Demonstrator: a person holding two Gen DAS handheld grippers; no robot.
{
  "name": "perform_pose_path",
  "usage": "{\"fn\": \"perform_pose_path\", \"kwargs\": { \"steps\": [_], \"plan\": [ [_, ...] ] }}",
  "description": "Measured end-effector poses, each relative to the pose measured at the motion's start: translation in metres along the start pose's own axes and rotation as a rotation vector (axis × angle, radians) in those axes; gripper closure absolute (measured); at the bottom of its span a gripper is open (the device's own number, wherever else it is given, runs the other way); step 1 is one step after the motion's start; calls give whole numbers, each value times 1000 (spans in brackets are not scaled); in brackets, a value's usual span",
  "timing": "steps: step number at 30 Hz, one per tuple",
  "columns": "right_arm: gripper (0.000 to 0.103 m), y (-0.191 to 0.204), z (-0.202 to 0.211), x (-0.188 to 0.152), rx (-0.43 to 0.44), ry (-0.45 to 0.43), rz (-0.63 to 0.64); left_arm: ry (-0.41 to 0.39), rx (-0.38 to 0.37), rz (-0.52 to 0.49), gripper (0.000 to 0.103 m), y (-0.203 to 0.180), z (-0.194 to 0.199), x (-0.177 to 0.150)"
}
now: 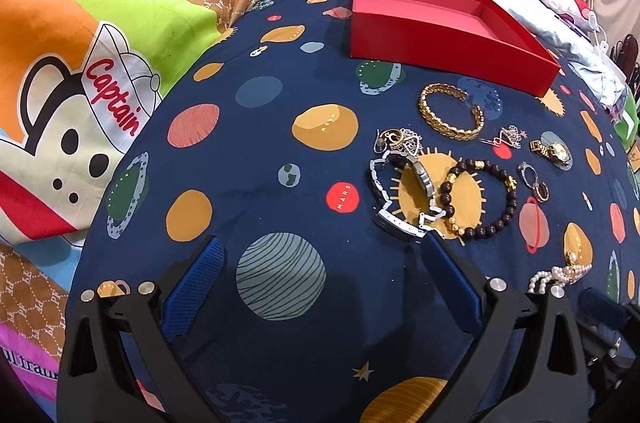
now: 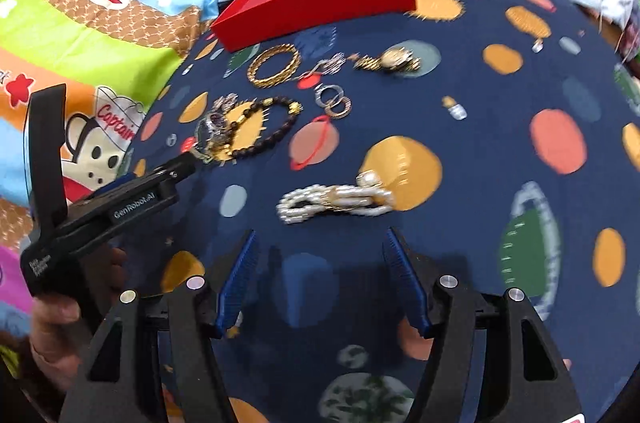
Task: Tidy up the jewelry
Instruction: 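Grasp the white pearl bracelet with the right tool and lift it, then grasp the small silver pendant with the left tool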
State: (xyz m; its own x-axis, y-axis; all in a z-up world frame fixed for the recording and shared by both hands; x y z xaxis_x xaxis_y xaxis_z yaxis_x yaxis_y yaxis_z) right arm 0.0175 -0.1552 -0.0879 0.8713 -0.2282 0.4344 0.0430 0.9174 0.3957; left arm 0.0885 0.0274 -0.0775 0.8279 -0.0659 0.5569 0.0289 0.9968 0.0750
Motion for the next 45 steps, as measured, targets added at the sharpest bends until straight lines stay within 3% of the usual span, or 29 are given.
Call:
{"fn": "perform_pose_path", "kwargs": {
  "steps": [7, 12, 15, 24, 31, 35, 38, 45],
  "plan": [
    [47, 4, -13, 20, -47, -53, -22, 3, 6, 8, 6, 2, 1, 0],
    [79, 2, -21, 32, -140, -99, 4, 13, 6, 16, 6, 4, -3, 1],
    [88, 1, -23, 34, -178, -108, 29, 14, 0, 21, 6, 4, -5, 4],
    [89, -8, -19, 35, -181, -112, 23, 37, -83, 74, 6, -11, -14, 23],
    [89, -10, -18, 35, -162, -109, 12, 42, -63, 90, 11, -23, -33, 34],
    [89, -10, -18, 35, -158, -107, 10, 30, -94, 78, 39, -23, -29, 36],
    [89, -10, -18, 36, -160, -107, 12, 32, -124, 71, 51, -23, -27, 37],
    [89, -8, -18, 35, -164, -104, 16, 49, -214, 44, 90, -33, -22, 34]
  ]
}}
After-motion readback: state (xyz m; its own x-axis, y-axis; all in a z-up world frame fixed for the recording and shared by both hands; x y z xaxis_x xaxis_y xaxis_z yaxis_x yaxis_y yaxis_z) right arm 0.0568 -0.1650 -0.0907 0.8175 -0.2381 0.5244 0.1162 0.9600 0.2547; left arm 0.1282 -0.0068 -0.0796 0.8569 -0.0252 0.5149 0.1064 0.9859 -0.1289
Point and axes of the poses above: each gripper's, at about its wrist camera, not at the fingertips, and z roughly against the way its jaws point, y to its left, x to its top, the point moved 3 cm from there along -z, roughly the way its jaws point, and after that the axes turned 5 degrees about x, right-handed, at the moved point
